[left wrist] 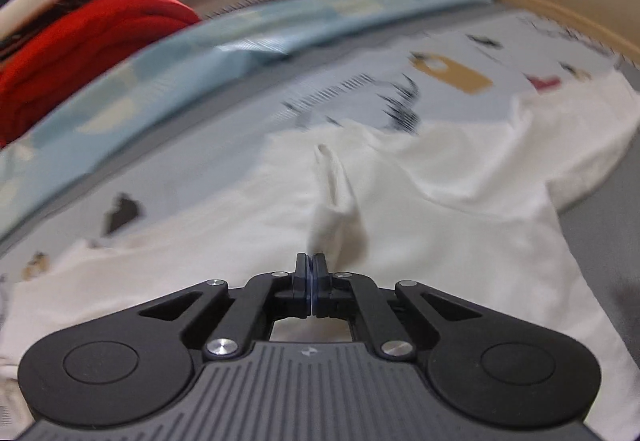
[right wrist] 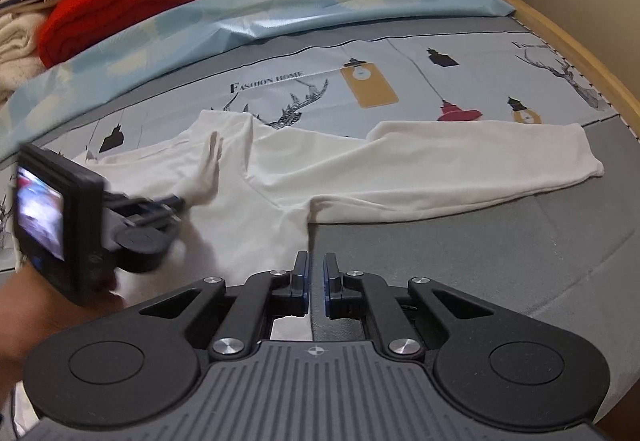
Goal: Fold small clothes
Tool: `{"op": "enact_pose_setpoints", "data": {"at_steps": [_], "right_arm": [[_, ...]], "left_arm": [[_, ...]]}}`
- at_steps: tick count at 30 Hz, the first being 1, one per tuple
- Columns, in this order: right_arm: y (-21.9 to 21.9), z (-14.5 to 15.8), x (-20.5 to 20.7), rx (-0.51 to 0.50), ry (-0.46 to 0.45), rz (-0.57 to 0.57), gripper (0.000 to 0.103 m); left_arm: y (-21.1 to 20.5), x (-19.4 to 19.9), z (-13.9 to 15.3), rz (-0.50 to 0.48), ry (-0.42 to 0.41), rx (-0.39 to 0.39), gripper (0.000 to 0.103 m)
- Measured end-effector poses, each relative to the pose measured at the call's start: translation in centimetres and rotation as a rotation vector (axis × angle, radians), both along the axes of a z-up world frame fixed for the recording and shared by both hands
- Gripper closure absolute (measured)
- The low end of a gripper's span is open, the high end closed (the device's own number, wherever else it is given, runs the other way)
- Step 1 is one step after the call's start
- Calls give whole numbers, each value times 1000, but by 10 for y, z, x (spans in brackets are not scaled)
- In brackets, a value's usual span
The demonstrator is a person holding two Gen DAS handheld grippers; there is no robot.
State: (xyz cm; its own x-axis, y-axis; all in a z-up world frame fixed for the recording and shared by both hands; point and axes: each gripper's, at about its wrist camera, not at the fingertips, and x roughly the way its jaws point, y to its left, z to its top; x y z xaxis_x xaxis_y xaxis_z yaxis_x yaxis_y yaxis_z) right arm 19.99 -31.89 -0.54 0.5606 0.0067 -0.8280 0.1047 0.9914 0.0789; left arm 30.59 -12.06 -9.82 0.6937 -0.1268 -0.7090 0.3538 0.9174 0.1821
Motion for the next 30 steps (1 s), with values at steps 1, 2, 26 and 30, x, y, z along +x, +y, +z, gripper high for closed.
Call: {"op": "enact_pose_setpoints", "data": {"at_steps": [1, 2, 26, 30], "right_arm": [[5, -1, 2, -6, 1, 7, 97], [10, -1, 3, -10, 3, 15, 97], [93, -10, 11, -10, 55, 114, 89], [95, -11, 11, -10, 57, 124, 89]], "left_arm": [[13, 0, 8, 18, -14, -11, 103], [29, 0, 16, 40, -27, -23, 103], [255, -26, 37, 190, 136, -637, 95], [211, -2, 12, 231, 231, -723, 74]]}}
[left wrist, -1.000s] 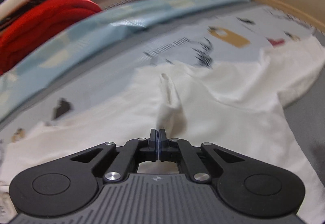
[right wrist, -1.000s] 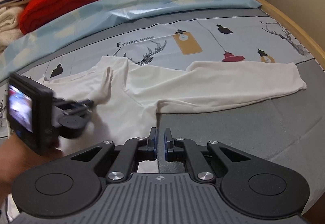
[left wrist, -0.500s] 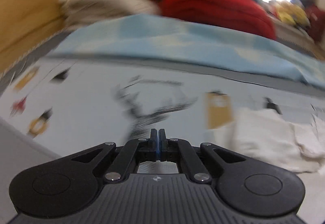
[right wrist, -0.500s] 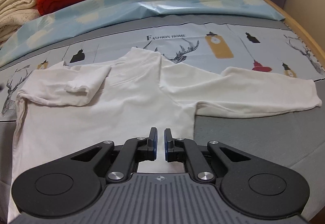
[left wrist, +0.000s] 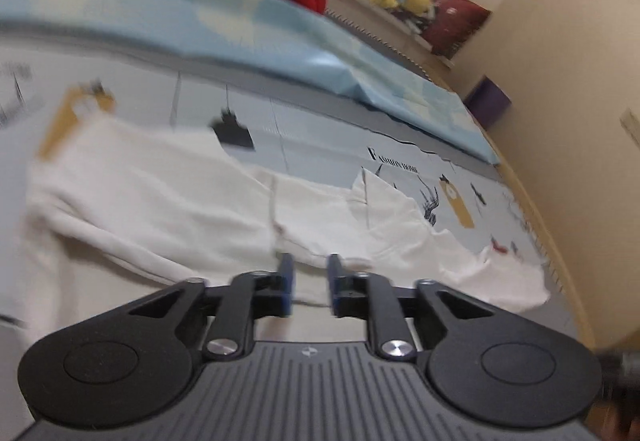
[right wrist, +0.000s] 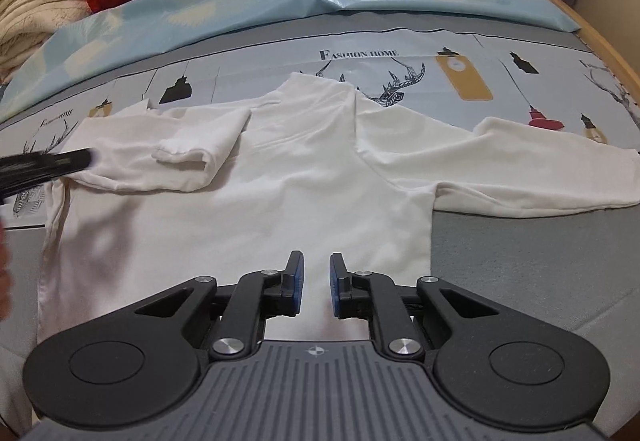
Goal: Fold small clothes
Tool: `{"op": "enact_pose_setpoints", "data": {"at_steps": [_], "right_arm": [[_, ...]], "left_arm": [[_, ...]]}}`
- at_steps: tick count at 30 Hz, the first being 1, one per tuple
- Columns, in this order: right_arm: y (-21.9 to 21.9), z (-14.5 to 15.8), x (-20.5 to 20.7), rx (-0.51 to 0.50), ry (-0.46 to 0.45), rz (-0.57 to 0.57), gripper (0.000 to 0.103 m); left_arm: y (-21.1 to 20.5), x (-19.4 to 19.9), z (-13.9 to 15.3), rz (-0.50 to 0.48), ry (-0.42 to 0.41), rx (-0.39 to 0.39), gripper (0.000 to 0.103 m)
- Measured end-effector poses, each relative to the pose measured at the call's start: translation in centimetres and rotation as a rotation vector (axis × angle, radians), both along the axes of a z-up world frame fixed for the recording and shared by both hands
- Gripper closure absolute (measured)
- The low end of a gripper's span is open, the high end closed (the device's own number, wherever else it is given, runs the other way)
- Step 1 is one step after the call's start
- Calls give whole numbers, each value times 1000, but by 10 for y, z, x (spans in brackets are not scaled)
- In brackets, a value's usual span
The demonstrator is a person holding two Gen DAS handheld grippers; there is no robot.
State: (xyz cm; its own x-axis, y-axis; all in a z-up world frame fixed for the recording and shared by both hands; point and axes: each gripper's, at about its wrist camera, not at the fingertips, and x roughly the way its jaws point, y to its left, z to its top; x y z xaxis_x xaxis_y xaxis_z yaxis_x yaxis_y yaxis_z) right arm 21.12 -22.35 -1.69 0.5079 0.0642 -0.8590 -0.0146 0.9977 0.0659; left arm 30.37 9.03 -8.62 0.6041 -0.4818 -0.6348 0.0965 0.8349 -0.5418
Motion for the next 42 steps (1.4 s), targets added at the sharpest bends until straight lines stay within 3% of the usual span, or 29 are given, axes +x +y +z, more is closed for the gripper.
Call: {"op": "enact_pose_setpoints", "data": {"at_steps": [1, 3, 5, 7, 9, 10, 11, 17, 21, 24, 29, 32, 34, 36, 38, 40, 42], "right_arm": [[-2, 0, 0, 0, 0, 0, 89], [-8, -1, 1, -7, 3, -8, 89], [-15, 0, 1, 2, 5, -18, 89], [-22, 0, 2, 0, 3, -26, 89], [-29, 0, 4, -7, 6, -36, 89], [-32, -1, 5, -5, 9, -43, 89], [-35, -1, 6, -3, 10, -48, 89], [-31, -1, 11, -7, 7, -39, 89], [-21, 2, 13, -7, -2, -19, 89], [-13, 3, 13, -15, -6, 3, 89], [-9, 2, 12, -32, 3, 13, 89], [-11, -1, 10, -48, 11, 8, 89], [-13, -4, 10, -58, 20, -1, 89], [-16, -8, 11, -65, 29, -11, 89], [-19, -11, 13, -69, 35, -26, 89], [-22, -12, 14, -65, 37, -42, 89], [-24, -14, 15, -60, 40, -52, 89]], "left_arm": [[-6, 5, -10, 23, 34, -38, 68], [-13, 17, -28, 71, 108, -87, 68], [-13, 26, -41, 121, 139, -158, 68], [-15, 36, -49, 151, 169, -180, 68], [-15, 44, -53, 200, 177, -172, 69], [-14, 45, -52, 216, 172, -171, 76], [-13, 47, -51, 217, 163, -162, 95], [23, 37, -11, 210, 32, 53, 98], [102, 9, 25, 282, -66, 238, 98], [188, -23, 33, 406, -68, 360, 98], [350, -88, 13, 770, 84, 602, 98], [422, -131, -4, 999, 225, 600, 97], [439, -143, -9, 1094, 305, 585, 95], [433, -142, 0, 1102, 307, 557, 95], [404, -123, 19, 1028, 232, 624, 92], [357, -104, 40, 890, 119, 661, 83], [311, -86, 49, 705, 30, 611, 75]]}}
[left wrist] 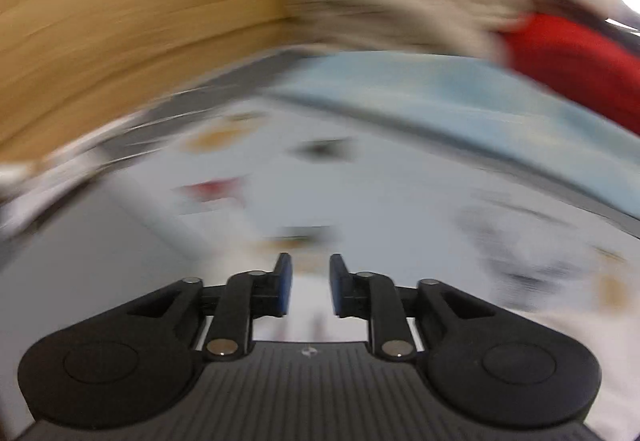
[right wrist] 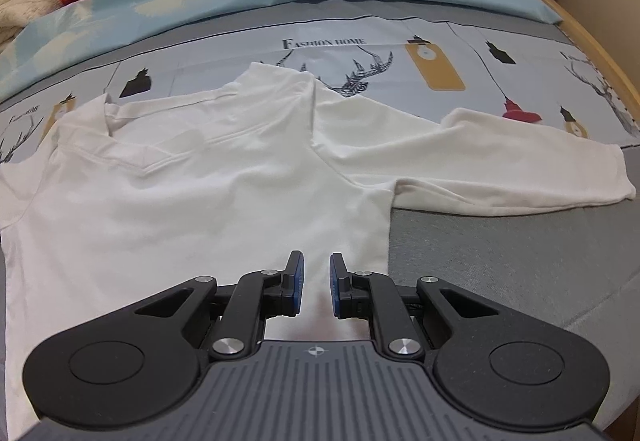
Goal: Fold small clothes
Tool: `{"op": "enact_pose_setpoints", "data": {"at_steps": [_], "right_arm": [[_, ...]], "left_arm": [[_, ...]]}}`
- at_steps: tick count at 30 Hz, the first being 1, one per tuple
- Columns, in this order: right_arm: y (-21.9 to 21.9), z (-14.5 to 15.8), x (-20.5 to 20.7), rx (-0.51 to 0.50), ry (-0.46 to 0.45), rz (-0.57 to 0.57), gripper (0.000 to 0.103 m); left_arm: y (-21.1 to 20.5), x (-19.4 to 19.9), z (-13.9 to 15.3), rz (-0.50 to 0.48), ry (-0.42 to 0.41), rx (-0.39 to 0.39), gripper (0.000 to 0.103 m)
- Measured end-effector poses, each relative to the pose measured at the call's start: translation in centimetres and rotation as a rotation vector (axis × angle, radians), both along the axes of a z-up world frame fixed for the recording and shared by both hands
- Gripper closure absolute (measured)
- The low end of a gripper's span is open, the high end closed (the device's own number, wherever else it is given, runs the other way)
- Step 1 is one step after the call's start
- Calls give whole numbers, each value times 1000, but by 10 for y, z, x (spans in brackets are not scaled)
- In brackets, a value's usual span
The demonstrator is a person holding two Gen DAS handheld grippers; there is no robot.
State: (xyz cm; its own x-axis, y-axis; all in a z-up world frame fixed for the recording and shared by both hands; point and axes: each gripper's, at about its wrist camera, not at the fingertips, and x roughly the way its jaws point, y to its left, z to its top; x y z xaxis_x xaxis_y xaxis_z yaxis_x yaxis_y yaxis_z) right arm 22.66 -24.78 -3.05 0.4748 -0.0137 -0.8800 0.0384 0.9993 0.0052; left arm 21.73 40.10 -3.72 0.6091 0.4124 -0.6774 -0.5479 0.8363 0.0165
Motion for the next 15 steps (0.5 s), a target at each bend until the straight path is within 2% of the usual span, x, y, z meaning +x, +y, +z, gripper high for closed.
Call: {"op": "enact_pose_setpoints", "data": {"at_steps": [1, 3, 4, 6, 7, 8, 9, 10, 11, 12, 13, 14, 15], "right_arm": [[0, 0, 0, 4, 1, -3, 89], [-1, -1, 1, 11, 2, -3, 89], [-2, -1, 1, 14, 1, -3, 89], [-6, 0, 0, 20, -1, -7, 89], [-9, 1, -1, 24, -4, -12, 89], [-12, 1, -2, 27, -6, -17, 89], [-16, 1, -3, 30, -8, -23, 89], [-20, 1, -4, 33, -7, -30, 89], [-25, 0, -5, 35, -5, -39, 89], [-30, -1, -7, 38, -4, -45, 89], [-35, -3, -9, 40, -5, -48, 89], [-39, -5, -10, 37, -1, -49, 89], [-43, -9, -11, 33, 7, -53, 89]], "left_arm": [[-25, 10, 0, -127, 0, -45, 70], [-72, 24, -9, -364, 27, -149, 69], [-91, 28, -15, -450, 49, -178, 69], [-125, 31, -35, -593, 128, -180, 69], [-134, 30, -47, -626, 174, -163, 69], [-139, 31, -60, -635, 245, -139, 67], [-135, 26, -68, -629, 262, -125, 67], [-130, 28, -65, -609, 279, -152, 67], [-128, 37, -60, -561, 342, -172, 67], [-127, 45, -53, -494, 411, -151, 67], [-130, 52, -45, -454, 438, -112, 69], [-136, 56, -35, -447, 421, -82, 69], [-141, 59, -27, -457, 385, -89, 69]]}}
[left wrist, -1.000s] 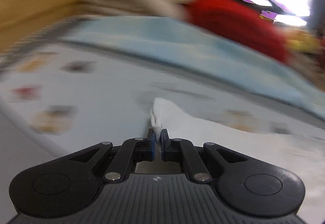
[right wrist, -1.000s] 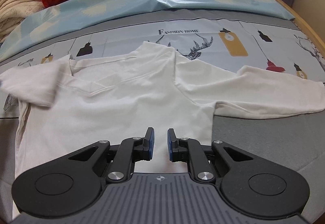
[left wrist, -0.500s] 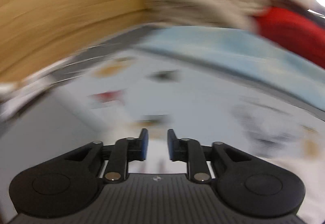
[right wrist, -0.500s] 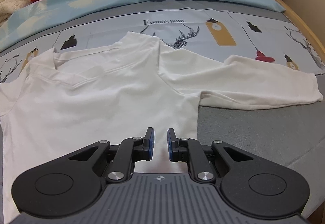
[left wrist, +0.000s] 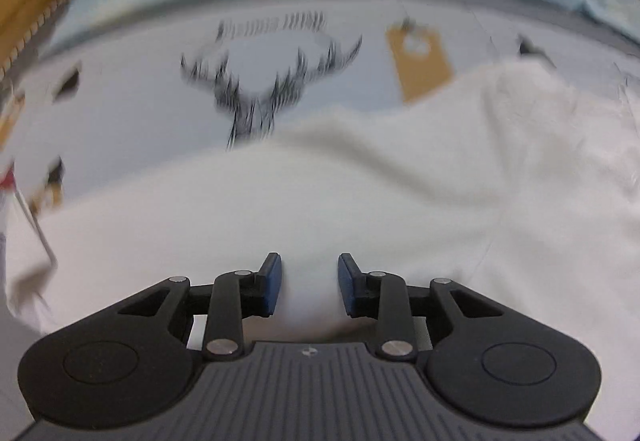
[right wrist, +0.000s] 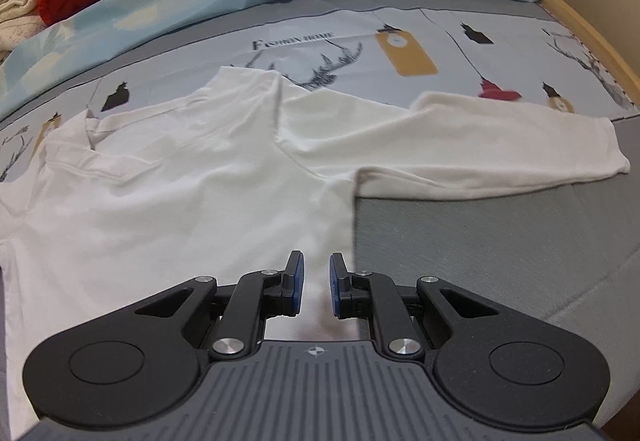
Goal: Fold small clothes
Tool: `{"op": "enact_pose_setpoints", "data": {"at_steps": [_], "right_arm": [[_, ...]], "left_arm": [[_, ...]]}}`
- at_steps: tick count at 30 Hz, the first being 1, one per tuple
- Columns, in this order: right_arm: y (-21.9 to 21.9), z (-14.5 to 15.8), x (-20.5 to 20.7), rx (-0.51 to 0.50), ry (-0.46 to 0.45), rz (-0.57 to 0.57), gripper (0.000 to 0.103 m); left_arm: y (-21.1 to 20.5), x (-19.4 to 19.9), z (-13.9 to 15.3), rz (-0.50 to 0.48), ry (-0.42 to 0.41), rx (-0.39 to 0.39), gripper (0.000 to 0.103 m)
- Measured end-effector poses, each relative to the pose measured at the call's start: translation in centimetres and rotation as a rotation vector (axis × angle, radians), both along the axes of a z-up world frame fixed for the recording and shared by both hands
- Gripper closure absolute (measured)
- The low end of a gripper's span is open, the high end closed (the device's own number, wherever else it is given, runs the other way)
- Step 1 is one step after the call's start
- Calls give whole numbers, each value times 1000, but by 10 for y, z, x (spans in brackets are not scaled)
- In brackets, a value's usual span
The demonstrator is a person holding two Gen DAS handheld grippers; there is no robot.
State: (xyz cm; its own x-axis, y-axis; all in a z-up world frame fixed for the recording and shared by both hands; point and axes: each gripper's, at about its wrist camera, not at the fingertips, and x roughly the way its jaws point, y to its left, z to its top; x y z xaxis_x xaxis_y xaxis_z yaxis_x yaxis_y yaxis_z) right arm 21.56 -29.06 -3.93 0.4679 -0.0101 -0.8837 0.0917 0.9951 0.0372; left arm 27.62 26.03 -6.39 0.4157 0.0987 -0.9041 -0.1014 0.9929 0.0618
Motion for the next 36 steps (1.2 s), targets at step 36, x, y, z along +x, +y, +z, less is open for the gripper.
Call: {"op": "enact_pose_setpoints", "data": {"at_steps": [36], "right_arm": [[-55, -10, -9, 110, 41, -2, 89]], "left_arm": [[-90, -17, 45, -52, -59, -192, 87]]}}
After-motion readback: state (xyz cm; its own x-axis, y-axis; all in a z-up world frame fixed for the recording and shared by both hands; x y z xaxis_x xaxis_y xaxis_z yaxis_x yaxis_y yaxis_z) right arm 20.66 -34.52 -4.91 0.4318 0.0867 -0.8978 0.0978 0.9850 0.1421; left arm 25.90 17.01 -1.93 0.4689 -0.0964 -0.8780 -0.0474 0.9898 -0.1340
